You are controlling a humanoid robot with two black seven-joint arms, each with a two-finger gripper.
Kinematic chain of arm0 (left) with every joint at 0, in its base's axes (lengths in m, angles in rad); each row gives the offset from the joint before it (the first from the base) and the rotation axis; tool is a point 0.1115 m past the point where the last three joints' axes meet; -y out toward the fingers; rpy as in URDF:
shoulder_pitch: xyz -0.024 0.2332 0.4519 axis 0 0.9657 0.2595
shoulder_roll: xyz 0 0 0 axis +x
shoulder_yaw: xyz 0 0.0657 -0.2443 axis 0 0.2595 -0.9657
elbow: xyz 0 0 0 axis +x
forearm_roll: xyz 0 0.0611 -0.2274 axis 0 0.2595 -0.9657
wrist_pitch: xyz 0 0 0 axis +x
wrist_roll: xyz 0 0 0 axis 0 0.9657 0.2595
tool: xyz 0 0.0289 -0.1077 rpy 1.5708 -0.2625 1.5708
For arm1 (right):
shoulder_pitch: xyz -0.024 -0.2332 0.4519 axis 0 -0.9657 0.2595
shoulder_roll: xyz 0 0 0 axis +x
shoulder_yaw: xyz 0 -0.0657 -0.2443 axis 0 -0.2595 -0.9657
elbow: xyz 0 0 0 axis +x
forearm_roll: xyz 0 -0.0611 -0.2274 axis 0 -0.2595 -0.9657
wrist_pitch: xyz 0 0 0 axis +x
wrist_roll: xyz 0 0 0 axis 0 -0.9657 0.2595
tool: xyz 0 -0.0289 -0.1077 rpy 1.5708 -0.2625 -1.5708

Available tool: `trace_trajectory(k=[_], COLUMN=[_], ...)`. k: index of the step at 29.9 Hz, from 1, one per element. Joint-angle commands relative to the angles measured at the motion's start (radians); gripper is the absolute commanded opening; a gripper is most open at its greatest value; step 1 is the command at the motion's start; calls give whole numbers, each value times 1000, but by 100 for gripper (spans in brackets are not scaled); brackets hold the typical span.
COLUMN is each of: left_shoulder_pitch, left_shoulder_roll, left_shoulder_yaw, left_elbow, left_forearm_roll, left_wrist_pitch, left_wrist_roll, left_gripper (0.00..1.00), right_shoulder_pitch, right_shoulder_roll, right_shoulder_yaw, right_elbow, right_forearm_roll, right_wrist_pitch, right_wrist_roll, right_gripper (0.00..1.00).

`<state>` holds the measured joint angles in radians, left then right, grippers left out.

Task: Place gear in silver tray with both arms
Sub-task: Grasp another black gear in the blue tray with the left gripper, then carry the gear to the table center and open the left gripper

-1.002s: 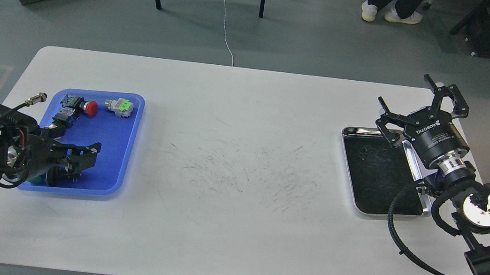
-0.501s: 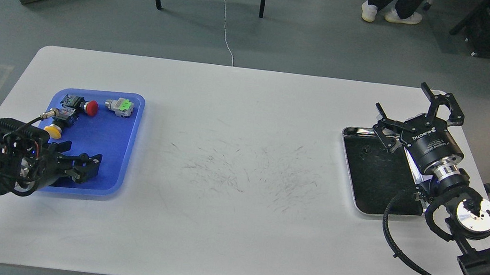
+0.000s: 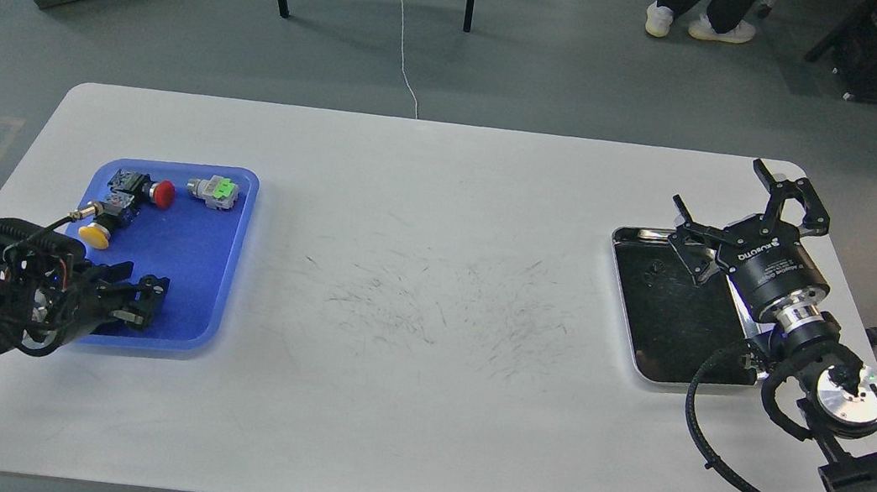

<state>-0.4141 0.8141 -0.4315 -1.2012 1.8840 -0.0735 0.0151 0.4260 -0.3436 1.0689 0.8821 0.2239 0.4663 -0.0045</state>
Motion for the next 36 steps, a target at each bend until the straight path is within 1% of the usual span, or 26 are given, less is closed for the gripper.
trace_trajectory(k=[1, 2, 10, 14, 18, 21, 25, 29, 31, 32, 34, 36], left_shoulder_pitch=[1, 1, 0, -5, -32, -83, -187, -330, -399, -422, -457, -469], left_shoulder_roll=[0, 0, -6, -4, 2, 34, 121, 134, 105, 74, -39, -146], left_shoulder_yaw=[0, 0, 0, -1, -3, -3, -12, -15, -15, -15, -10, -6], left_elbow=[0, 0, 0, 0, -24, -81, -200, -300, -316, -316, -304, -275], left_forearm_roll=[0, 0, -2, -3, -6, -9, -23, -81, -91, -95, -115, -121], left_wrist_pitch=[-22, -23, -35, -37, -38, -54, -118, -176, -198, -201, -204, -203], left_wrist_roll=[-1, -1, -1, -3, -3, -4, -3, 20, 49, 61, 86, 127], left_gripper=[24, 21, 17, 11, 11, 10, 10, 10, 10, 10, 10, 10], right_shoulder_pitch=[-1, -1, -1, 0, 0, 2, 4, 5, 5, 5, 7, 8], right_shoulder_roll=[0, 0, 0, 0, 0, 0, -5, -12, -20, -23, -32, -44], right_shoulder_yaw=[0, 0, 2, 2, 2, 3, 3, 5, 5, 5, 6, 6], right_elbow=[0, 0, 0, 0, 1, 4, 6, 6, 6, 6, 6, 6], right_forearm_roll=[0, 0, 0, 0, 0, 0, 0, 0, 0, 0, 0, 0], right_wrist_pitch=[0, 0, 0, 0, 0, 0, -1, -1, -3, -3, -3, -3], right_wrist_roll=[0, 0, 0, 0, 0, 0, 0, 0, 0, 0, -2, -2], right_gripper=[97, 97, 97, 97, 97, 97, 97, 97, 97, 97, 97, 97])
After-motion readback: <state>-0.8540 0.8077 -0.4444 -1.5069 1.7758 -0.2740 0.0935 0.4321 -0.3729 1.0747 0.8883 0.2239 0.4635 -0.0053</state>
